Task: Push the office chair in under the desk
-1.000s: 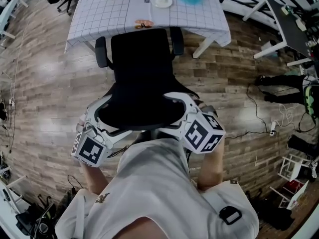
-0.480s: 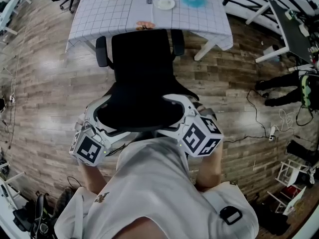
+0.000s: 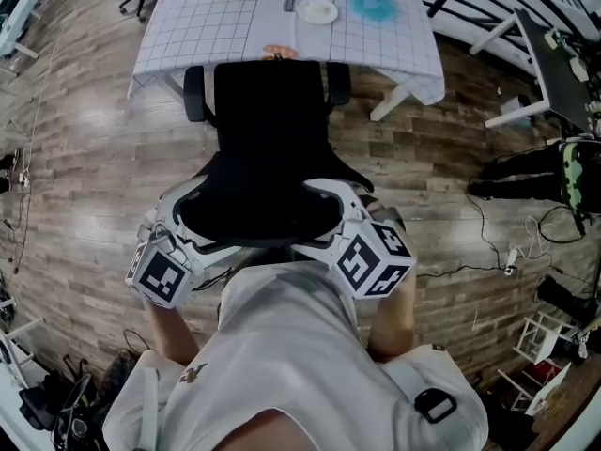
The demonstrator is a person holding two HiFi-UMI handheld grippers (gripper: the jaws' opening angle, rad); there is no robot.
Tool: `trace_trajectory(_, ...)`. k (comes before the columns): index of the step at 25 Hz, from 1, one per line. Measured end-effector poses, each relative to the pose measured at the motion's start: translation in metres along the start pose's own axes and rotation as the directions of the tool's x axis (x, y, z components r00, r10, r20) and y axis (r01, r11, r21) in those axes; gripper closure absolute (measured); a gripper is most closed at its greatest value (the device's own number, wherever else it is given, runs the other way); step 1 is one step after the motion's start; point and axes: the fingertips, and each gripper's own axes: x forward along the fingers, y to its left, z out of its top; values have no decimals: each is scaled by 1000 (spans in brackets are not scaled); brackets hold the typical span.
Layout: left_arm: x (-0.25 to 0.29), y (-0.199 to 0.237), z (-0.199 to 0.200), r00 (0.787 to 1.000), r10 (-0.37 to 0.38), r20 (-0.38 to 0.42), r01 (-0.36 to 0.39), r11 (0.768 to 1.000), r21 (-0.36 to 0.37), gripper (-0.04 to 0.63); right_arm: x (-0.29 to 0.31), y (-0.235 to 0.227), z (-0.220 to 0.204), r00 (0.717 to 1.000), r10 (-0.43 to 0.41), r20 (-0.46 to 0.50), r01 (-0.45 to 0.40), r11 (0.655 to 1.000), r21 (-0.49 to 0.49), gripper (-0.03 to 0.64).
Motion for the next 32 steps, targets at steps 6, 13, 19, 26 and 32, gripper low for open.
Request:
trace_trajectory(6,-5,13,-6,1000,-18,4,18,1000,-2,100,9,-7,8,1000,-1,2,1,1000,12,199)
trace_trajectory(13,-8,26,-11,999,-51,10,51,999,6,100,18,-15,16,1000,-17,2,17,999,34,199)
trace_trajectory(19,-9,36,-13,997,-71,16,71,997,13,98,23,-22,21,1000,-27,3,27,999,45,198)
trace_trajectory(26,-11,47,-17,997,-78,25,78,997,27,98,30,-29,26,999,-33,-4,33,998,51,198)
trace_trajectory(32,-9,60,-21,996,-84,25,83,996,45,98,36,-39,28,998,-53,-16,54,997,58,198)
